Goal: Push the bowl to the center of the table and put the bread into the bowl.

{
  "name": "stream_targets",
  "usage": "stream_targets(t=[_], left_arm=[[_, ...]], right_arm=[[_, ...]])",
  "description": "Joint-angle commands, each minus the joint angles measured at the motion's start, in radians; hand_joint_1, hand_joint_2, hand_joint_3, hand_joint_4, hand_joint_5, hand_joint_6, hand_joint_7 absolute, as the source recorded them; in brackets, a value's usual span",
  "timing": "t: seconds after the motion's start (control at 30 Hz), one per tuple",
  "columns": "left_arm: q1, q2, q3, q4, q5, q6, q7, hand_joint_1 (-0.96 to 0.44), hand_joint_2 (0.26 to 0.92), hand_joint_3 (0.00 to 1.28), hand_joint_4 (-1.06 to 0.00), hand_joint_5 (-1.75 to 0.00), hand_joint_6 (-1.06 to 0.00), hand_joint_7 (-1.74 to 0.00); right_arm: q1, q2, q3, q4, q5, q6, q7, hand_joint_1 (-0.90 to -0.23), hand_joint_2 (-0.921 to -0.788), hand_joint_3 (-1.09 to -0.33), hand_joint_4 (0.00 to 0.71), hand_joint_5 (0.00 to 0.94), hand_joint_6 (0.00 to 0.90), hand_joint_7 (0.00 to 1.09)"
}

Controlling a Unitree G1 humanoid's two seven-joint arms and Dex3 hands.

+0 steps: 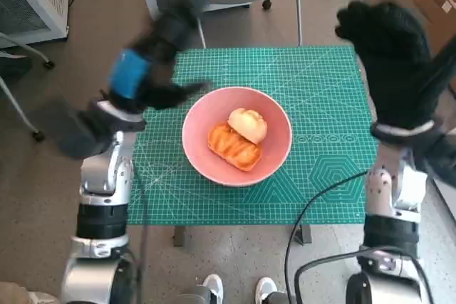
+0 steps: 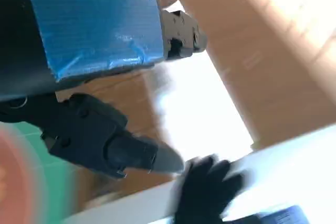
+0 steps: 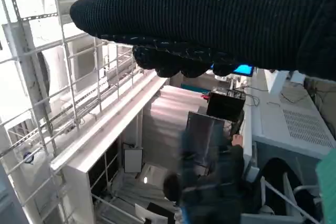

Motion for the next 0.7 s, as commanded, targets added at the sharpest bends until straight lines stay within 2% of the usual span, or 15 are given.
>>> stream_targets(t=[0.03, 0.23, 0.37, 0.5, 0.7], left_arm=[[0.030, 0.005, 0.015, -0.066, -0.010, -0.011, 0.024, -0.71, 0.921, 0.27, 0.00, 0.00, -0.14, -0.05], [0.051, -0.003, 0.025, -0.118, -0.054, 0.013, 0.028, -0.72, 0.921, 0.26, 0.00, 0.00, -0.12, -0.04], [0.059, -0.006, 0.026, -0.131, -0.100, 0.041, 0.014, -0.65, 0.921, 0.20, 0.00, 0.00, -0.10, -0.05], [0.063, -0.006, 0.025, -0.136, -0.137, 0.070, 0.003, -0.57, 0.906, 0.14, 0.00, 0.00, -0.09, -0.06], [0.067, -0.007, 0.023, -0.142, -0.152, 0.097, 0.006, -0.53, 0.900, 0.11, 0.00, 0.00, -0.08, -0.08]], right_arm=[[-0.028, -0.006, 0.013, 0.026, -0.034, 0.003, -0.025, -0.690, -0.921, -0.708, 0.293, 0.000, 0.382, 0.00], [-0.058, -0.003, 0.023, 0.055, -0.068, -0.023, -0.039, -0.684, -0.921, -0.704, 0.290, 0.000, 0.384, 0.00], [-0.072, -0.004, 0.028, 0.075, -0.087, -0.039, -0.049, -0.670, -0.921, -0.706, 0.283, 0.000, 0.384, 0.00], [-0.080, -0.001, 0.031, 0.090, -0.097, -0.050, -0.053, -0.656, -0.921, -0.718, 0.274, 0.000, 0.387, 0.00], [-0.086, 0.004, 0.036, 0.097, -0.104, -0.052, -0.063, -0.652, -0.921, -0.725, 0.267, 0.000, 0.390, 0.00]])
